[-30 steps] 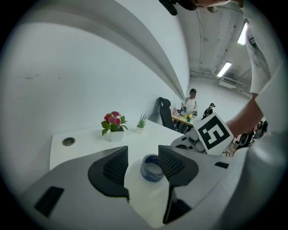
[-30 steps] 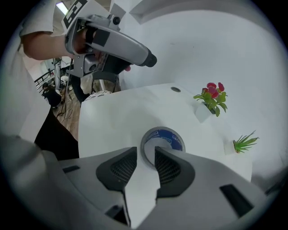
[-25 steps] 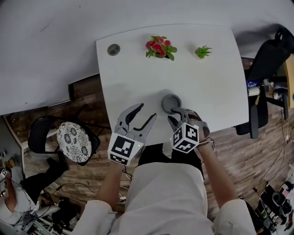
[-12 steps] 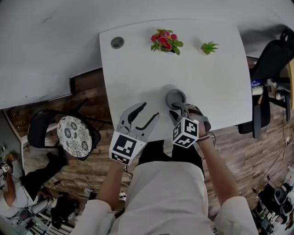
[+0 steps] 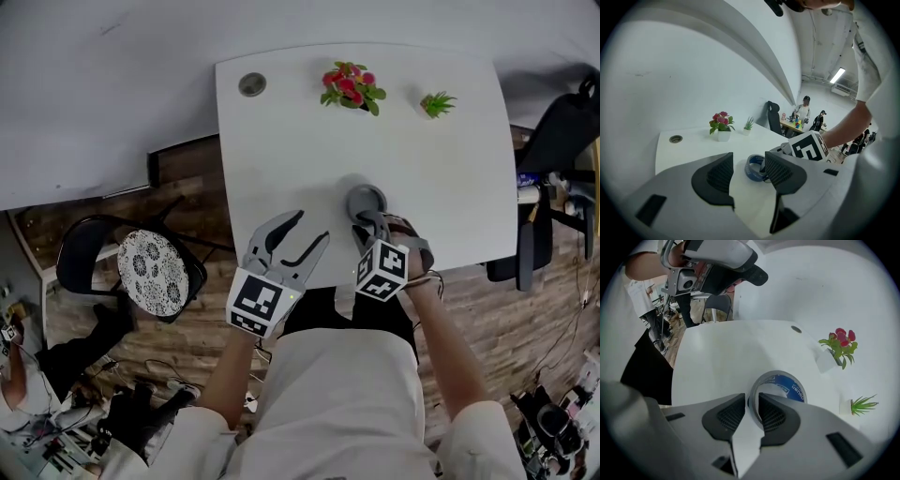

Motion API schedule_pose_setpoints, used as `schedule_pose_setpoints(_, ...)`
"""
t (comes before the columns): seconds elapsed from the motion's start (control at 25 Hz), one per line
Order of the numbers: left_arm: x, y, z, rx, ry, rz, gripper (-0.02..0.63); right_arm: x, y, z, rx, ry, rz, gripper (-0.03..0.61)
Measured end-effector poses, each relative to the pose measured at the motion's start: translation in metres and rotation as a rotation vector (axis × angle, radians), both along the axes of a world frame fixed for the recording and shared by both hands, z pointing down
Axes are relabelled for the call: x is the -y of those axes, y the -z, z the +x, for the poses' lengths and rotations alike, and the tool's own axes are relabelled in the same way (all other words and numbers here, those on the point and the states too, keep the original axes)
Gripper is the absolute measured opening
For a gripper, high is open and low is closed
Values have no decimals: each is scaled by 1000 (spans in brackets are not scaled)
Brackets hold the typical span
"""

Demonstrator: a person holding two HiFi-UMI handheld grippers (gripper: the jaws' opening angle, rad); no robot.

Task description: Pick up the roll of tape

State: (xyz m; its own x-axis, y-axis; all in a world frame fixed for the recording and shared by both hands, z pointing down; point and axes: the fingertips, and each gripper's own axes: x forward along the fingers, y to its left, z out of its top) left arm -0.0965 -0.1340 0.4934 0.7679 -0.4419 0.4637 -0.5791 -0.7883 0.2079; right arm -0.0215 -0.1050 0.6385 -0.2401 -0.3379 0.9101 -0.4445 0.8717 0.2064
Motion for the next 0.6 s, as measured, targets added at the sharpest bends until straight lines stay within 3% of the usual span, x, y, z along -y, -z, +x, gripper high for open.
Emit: schedule_pose_setpoints(0.6, -2, 1, -1, -1, 2, -2, 213, 0, -1, 0, -43, 13, 30, 77)
